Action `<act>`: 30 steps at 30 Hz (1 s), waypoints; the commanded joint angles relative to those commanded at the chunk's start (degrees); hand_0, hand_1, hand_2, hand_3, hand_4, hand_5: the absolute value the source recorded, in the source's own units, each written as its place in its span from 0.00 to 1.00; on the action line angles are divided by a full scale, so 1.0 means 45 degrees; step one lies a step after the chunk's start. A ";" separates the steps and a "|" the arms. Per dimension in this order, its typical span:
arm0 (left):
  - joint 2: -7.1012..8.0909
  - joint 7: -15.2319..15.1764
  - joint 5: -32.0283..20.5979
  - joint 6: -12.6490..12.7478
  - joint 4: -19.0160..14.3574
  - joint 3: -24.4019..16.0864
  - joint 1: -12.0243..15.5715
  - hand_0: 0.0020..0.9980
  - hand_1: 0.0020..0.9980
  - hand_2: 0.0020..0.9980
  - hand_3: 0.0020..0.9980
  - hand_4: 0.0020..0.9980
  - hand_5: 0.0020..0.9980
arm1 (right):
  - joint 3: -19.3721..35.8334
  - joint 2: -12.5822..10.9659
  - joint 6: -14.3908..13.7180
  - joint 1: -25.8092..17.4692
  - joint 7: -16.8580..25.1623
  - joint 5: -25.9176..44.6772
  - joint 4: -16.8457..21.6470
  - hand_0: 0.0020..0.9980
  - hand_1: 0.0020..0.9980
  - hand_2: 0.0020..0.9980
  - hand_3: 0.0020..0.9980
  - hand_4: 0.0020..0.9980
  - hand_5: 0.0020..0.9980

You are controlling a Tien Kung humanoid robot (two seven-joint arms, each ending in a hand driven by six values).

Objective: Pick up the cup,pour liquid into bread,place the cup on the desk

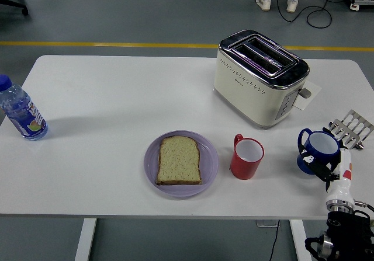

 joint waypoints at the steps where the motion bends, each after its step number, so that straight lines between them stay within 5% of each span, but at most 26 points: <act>1: 0.0000 0.0000 0.0000 0.0000 0.0000 0.0001 0.0000 0.63 0.64 0.65 0.50 0.24 0.86 | -0.0007 0.0001 0.0001 0.0005 0.0000 0.0000 -0.0010 0.61 0.56 0.73 0.80 0.75 0.05; 17: -0.0003 0.0002 0.0002 0.0003 0.0005 -0.0002 -0.0004 0.63 0.64 0.65 0.50 0.24 0.86 | -0.0311 0.0040 0.0322 0.0153 0.0000 -0.0278 -0.0456 0.62 0.56 0.74 0.81 0.78 0.07; 18: -0.0003 0.0002 0.0002 0.0003 0.0005 -0.0002 -0.0004 0.63 0.64 0.65 0.50 0.24 0.86 | -0.0316 0.0041 0.0337 0.0154 0.0000 -0.0298 -0.0468 0.66 0.59 0.79 0.90 0.93 0.23; 30: -0.0009 0.0005 0.0014 0.0002 0.0003 -0.0019 0.0010 0.63 0.64 0.65 0.50 0.24 0.86 | -0.0319 0.0077 0.0395 0.0221 0.0000 -0.0917 -0.0759 0.69 0.62 0.82 0.95 0.94 0.23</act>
